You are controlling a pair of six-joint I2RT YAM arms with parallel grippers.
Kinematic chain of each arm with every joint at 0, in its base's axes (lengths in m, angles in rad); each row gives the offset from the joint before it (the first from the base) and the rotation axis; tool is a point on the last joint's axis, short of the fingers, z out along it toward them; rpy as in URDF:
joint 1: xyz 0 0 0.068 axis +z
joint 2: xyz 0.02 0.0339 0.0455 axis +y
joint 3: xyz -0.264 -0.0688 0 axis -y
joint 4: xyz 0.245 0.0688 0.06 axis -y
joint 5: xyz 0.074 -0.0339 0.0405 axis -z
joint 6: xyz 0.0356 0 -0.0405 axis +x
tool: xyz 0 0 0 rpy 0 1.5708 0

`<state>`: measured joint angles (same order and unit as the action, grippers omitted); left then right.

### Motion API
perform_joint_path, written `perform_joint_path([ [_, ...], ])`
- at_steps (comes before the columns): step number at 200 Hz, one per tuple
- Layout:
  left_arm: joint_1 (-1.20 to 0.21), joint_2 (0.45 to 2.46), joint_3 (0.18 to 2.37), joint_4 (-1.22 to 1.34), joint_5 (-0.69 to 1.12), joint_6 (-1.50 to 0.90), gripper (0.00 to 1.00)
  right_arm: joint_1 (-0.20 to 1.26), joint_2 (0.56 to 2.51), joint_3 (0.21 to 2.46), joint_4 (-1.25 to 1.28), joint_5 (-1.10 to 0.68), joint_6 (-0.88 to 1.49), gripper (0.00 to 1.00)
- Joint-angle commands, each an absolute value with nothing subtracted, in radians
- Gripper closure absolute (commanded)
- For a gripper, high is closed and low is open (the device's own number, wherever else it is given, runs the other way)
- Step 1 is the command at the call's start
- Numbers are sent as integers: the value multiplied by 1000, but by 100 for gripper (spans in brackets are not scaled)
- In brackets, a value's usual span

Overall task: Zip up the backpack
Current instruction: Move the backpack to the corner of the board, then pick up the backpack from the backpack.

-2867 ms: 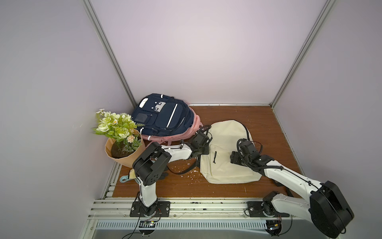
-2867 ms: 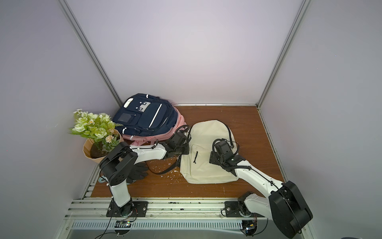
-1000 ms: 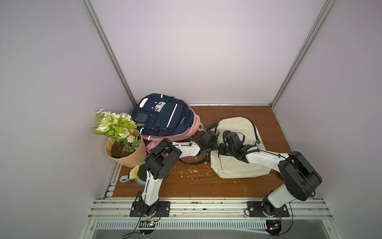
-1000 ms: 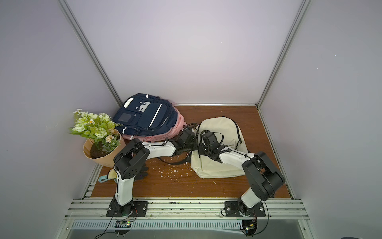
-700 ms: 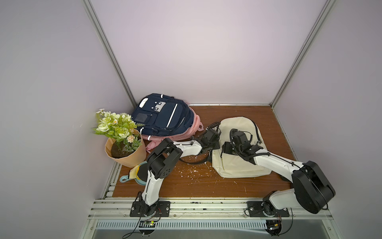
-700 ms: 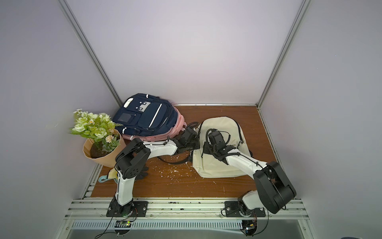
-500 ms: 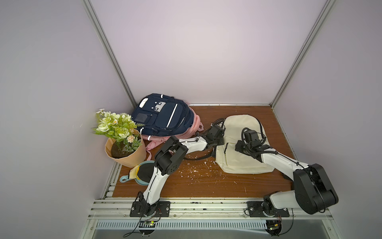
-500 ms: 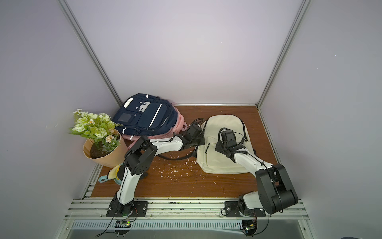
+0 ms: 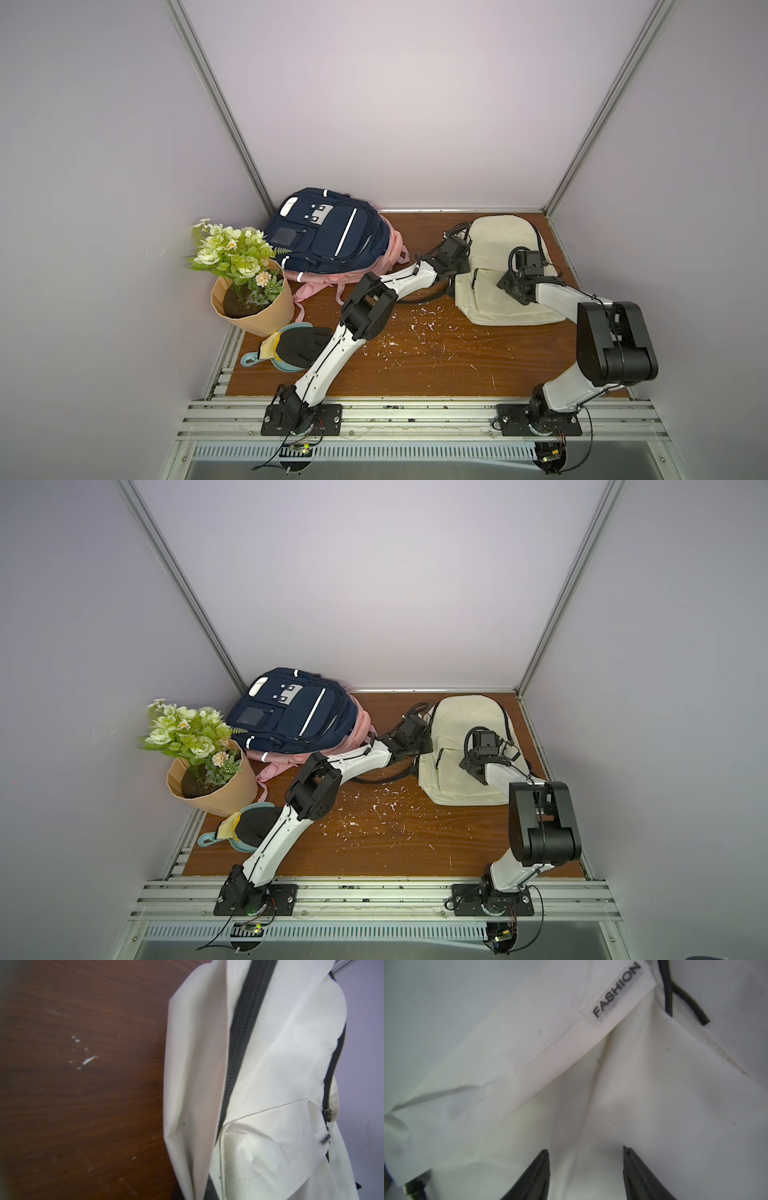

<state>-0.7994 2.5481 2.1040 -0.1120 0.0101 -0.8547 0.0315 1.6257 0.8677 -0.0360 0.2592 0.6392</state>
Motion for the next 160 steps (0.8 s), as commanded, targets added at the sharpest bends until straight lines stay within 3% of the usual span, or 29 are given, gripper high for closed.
perform_joint_path([
  [1,-794,2603,2207,-83,21,-888,97,-8,1681,959,-48,310,674,38],
  [19,-795,2674,2320,-60,45,-916,83,-35,1729,1019,-63,301,691,38],
  [47,-788,2781,2595,-171,65,-885,42,-44,1731,1046,-70,331,696,38],
  [97,-768,2542,2525,-377,4,-617,1,9,1479,971,-32,310,622,32],
  [116,-760,2406,2420,-467,-32,-496,3,66,1374,955,-43,283,566,29],
  [160,-677,2113,2032,-573,-312,-311,3,195,1220,865,-49,174,500,27],
])
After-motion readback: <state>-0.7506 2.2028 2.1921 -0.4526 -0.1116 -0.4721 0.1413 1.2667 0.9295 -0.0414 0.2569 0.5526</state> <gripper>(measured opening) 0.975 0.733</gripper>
